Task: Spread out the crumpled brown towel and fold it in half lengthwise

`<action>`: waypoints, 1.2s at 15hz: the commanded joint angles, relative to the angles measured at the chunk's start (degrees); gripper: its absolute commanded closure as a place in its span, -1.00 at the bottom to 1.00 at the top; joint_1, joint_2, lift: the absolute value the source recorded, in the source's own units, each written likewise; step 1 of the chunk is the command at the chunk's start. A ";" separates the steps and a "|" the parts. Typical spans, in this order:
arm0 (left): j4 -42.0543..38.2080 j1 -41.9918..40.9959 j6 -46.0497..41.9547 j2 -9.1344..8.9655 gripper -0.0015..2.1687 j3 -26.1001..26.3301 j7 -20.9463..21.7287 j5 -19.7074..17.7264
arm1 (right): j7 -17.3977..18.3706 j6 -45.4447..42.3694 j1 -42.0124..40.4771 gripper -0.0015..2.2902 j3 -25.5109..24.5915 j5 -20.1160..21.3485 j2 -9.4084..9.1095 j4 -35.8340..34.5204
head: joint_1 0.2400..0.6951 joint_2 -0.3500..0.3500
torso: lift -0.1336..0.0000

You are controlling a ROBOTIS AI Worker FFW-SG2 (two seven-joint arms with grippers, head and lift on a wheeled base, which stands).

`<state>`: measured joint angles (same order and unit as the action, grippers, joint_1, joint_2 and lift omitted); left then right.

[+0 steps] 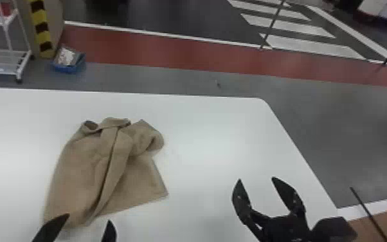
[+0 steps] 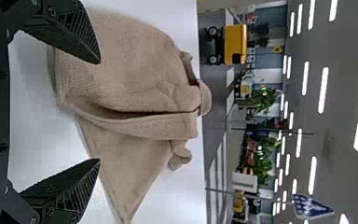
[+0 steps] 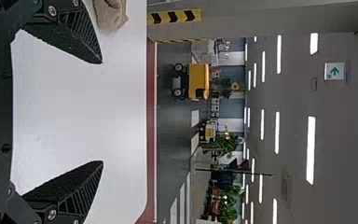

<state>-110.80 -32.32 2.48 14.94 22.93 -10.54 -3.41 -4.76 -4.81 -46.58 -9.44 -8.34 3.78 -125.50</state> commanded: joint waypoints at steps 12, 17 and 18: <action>-0.91 1.91 5.22 -0.09 0.31 -1.75 2.45 -0.63 | -0.08 0.37 1.58 -0.90 -0.40 -0.10 -0.09 2.54 | 1.00 -0.94 | -0.84; -9.70 0.16 5.22 0.18 0.69 -2.54 0.69 -0.63 | -0.16 0.20 1.85 -0.90 -0.05 -0.10 -0.09 2.72 | 1.00 -0.88 | -0.84; -11.98 -0.46 5.57 0.18 0.69 -2.45 1.13 -0.55 | -0.25 0.20 1.85 -0.90 0.22 -0.01 -0.09 2.72 | 1.00 -0.88 | -0.84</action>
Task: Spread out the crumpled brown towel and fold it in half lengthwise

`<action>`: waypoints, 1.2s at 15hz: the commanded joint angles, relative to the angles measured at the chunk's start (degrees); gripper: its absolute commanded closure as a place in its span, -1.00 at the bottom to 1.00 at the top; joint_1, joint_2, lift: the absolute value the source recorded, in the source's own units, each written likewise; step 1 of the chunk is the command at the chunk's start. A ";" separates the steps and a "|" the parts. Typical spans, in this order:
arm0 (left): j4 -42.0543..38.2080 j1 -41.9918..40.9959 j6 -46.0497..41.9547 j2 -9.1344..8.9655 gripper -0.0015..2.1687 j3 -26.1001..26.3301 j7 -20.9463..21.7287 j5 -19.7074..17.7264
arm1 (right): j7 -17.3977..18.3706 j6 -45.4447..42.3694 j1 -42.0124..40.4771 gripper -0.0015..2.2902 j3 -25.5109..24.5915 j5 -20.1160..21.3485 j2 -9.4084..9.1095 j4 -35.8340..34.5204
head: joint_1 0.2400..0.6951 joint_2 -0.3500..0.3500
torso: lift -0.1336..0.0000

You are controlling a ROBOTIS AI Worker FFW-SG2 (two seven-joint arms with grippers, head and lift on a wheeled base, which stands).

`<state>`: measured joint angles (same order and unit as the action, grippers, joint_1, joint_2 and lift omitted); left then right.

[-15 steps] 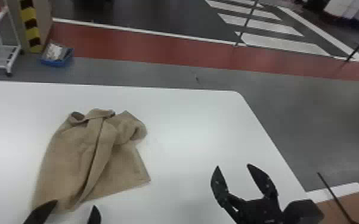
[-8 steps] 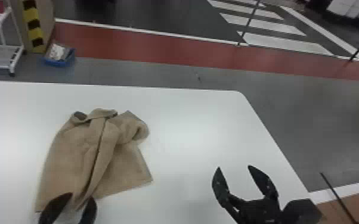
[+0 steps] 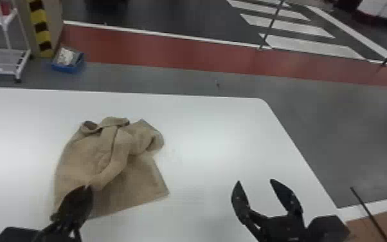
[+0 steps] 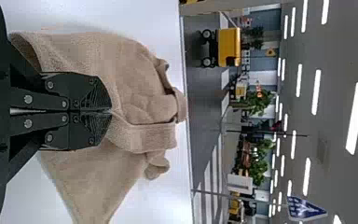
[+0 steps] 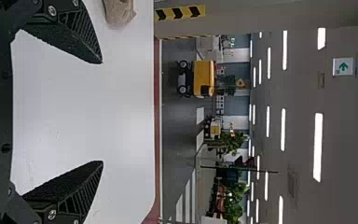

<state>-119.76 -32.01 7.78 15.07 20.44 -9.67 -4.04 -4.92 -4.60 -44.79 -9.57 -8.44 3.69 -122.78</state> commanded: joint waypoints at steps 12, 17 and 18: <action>-12.87 -5.61 17.49 1.02 0.69 -5.59 -1.14 -4.22 | -1.76 -1.06 1.02 -0.90 1.31 0.79 -0.26 1.05 | 1.00 -0.65 | -0.84; -11.02 -6.13 17.84 0.93 0.69 -5.06 -1.22 -4.05 | -3.60 -0.71 4.54 -0.90 2.45 9.14 0.35 2.28 | 1.00 -0.67 | -0.84; -11.20 -6.40 17.67 0.93 0.69 -4.97 -1.22 -4.05 | -5.71 1.05 6.03 -0.90 3.50 14.06 0.62 2.28 | 1.00 -0.65 | -0.84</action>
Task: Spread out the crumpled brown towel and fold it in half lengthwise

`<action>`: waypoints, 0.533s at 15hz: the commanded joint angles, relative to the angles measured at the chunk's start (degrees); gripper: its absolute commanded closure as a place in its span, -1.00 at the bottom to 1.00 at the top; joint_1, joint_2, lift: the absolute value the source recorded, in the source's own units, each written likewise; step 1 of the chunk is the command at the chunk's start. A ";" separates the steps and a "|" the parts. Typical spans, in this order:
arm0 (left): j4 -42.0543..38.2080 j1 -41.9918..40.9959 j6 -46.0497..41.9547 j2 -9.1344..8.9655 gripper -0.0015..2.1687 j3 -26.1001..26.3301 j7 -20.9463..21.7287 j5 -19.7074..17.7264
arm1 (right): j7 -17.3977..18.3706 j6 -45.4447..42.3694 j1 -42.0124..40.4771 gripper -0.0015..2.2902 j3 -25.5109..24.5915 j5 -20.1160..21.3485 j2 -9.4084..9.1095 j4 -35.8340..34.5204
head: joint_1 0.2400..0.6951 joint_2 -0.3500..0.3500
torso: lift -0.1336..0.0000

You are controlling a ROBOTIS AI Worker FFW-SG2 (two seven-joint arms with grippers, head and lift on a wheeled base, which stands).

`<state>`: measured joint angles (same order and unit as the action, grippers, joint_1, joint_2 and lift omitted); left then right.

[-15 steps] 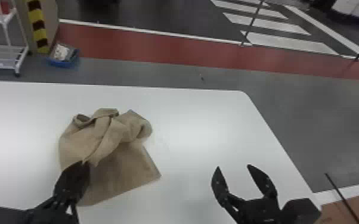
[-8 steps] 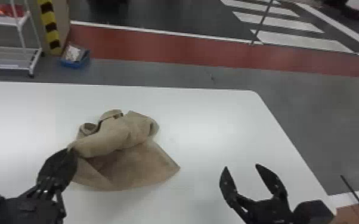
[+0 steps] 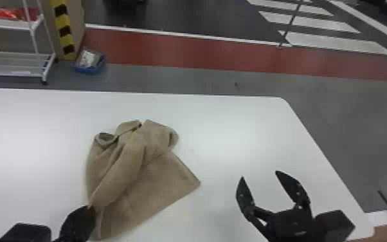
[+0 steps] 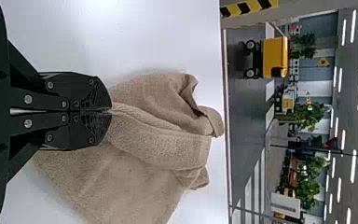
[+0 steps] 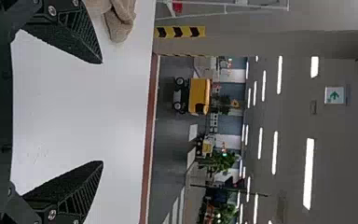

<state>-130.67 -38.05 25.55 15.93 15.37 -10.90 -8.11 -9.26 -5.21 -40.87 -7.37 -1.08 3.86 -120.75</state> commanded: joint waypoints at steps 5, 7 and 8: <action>-0.82 -0.88 -0.10 0.15 0.69 0.10 0.09 0.29 | -16.66 14.31 10.90 -0.89 5.17 31.85 2.11 -0.53 | 1.00 -0.37 | -0.84; -1.17 -1.23 -0.10 0.15 0.69 0.10 0.09 0.38 | -24.49 14.84 14.32 -0.88 7.19 38.44 2.90 -0.45 | 1.00 -0.31 | -0.84; -1.17 -1.23 -0.10 0.15 0.69 0.18 0.09 0.38 | -27.03 15.89 15.82 -0.88 7.81 39.14 3.78 -0.45 | 1.00 -0.25 | -0.84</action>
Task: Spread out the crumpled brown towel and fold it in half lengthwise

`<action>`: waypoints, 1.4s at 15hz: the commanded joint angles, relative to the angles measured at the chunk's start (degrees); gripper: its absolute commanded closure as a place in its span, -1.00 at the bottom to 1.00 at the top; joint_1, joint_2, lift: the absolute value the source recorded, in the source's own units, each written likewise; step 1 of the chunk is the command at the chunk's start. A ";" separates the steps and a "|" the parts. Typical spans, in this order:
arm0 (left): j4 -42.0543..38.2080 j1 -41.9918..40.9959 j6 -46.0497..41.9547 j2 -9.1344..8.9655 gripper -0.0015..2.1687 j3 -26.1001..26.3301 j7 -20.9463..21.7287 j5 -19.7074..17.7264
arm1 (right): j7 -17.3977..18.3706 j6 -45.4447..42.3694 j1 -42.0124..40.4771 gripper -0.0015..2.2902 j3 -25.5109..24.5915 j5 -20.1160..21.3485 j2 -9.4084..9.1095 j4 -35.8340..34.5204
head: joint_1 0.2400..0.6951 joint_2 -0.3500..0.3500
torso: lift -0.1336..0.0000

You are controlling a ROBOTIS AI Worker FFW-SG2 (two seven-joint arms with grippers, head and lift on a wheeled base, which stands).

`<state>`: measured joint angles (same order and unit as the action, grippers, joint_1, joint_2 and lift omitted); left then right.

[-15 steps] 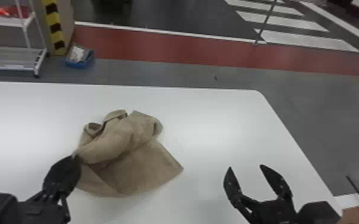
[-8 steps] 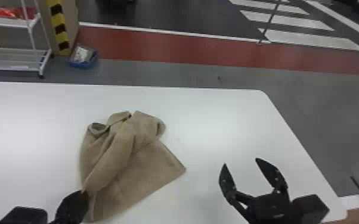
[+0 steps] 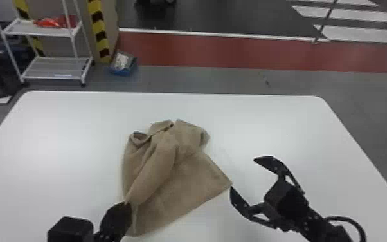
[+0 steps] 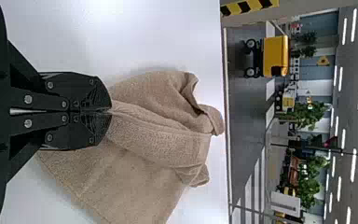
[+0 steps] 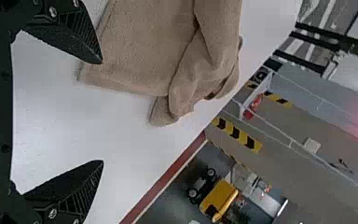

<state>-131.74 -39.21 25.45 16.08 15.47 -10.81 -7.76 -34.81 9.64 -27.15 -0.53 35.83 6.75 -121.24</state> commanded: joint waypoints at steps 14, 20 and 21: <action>-0.54 0.10 -0.52 -0.09 0.69 -0.44 -0.09 0.03 | -21.17 14.58 15.11 -0.75 11.43 13.04 8.55 6.10 | 1.00 -0.13 | -0.84; -0.36 0.19 -0.88 -0.09 0.69 -0.62 -0.09 0.03 | -22.84 17.74 19.50 -0.58 14.51 12.95 7.76 10.49 | 1.00 -0.09 | -0.84; -0.36 0.19 -1.05 -0.09 0.69 -0.62 -0.09 0.03 | -23.81 18.45 20.38 -0.53 14.86 13.04 7.58 11.29 | 1.00 -0.08 | -0.84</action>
<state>-132.15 -39.01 24.48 15.99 14.93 -10.90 -7.73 -58.08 27.18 -7.87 13.76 48.77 14.50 -111.00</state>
